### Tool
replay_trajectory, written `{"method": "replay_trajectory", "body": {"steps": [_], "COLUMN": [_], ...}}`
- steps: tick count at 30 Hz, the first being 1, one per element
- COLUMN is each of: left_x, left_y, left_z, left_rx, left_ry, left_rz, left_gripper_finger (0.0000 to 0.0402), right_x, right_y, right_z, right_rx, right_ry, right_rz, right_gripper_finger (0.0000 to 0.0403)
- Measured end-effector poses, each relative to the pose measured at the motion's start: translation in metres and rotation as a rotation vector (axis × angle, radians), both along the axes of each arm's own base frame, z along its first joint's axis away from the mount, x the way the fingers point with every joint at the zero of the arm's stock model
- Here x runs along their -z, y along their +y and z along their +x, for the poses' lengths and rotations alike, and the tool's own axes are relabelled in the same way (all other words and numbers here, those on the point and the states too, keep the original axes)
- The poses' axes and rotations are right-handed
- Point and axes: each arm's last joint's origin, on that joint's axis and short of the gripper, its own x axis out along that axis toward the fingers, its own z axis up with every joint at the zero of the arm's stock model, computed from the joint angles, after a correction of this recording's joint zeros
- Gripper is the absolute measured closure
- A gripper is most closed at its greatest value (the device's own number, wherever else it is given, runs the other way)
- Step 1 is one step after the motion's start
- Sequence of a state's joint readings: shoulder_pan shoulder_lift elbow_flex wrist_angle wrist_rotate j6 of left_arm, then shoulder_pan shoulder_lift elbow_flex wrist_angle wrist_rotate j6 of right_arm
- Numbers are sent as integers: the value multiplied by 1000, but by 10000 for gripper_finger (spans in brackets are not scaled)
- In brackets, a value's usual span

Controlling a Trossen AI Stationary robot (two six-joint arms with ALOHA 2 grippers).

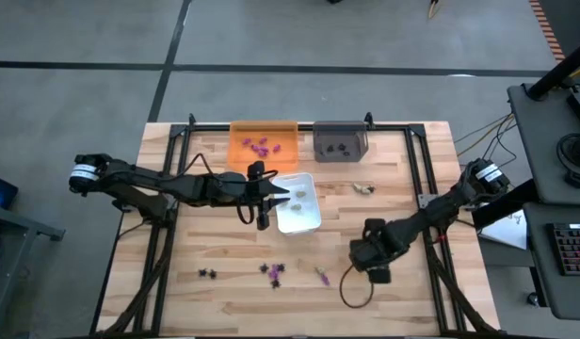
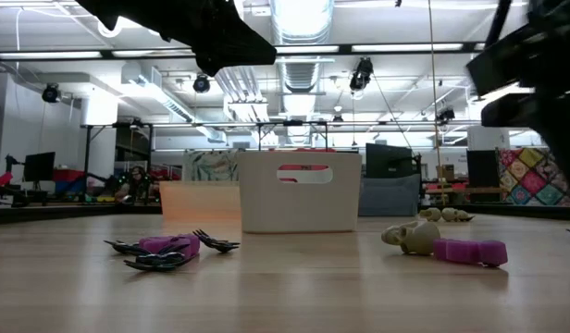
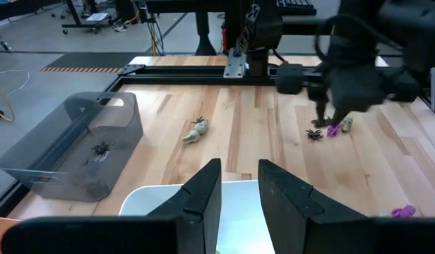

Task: Sort Halloween decoration
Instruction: Put the black spider toy into the black bin

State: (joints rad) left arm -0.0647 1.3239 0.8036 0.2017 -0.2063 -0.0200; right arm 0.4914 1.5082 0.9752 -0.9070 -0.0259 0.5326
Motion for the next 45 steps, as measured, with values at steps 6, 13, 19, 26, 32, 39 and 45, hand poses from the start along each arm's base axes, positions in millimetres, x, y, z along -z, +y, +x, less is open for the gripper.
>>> {"method": "replay_trajectory", "body": {"steps": [6,13,19,26,32,39,45], "left_x": [0,0,0,0,0,1,1], "left_y": [0,0,0,0,0,0,0], "left_z": [0,0,0,0,0,0,0], "left_rx": [-4,-4,-3,-3,-3,-3,-3], "left_ry": [-2,-2,-1,-1,0,0,0], "left_rz": [-14,-12,-11,-11,-11,-11,-11], "left_gripper_finger": [324,324,324,324,324,324,324], "right_x": [2,8,12,14,22,34,36], "right_y": [1,-1,-2,-3,-2,-1,-1], "right_z": [-2,-5,-7,-5,-3,-2,-1], "right_rx": [-90,-90,-58,50,-12,-72,-68], "right_ry": [-18,1,6,8,33,77,80], "right_rz": [-49,-63,-64,-62,-82,-101,-102], "right_gripper_finger": [277,254,249,210,168,163,168]}}
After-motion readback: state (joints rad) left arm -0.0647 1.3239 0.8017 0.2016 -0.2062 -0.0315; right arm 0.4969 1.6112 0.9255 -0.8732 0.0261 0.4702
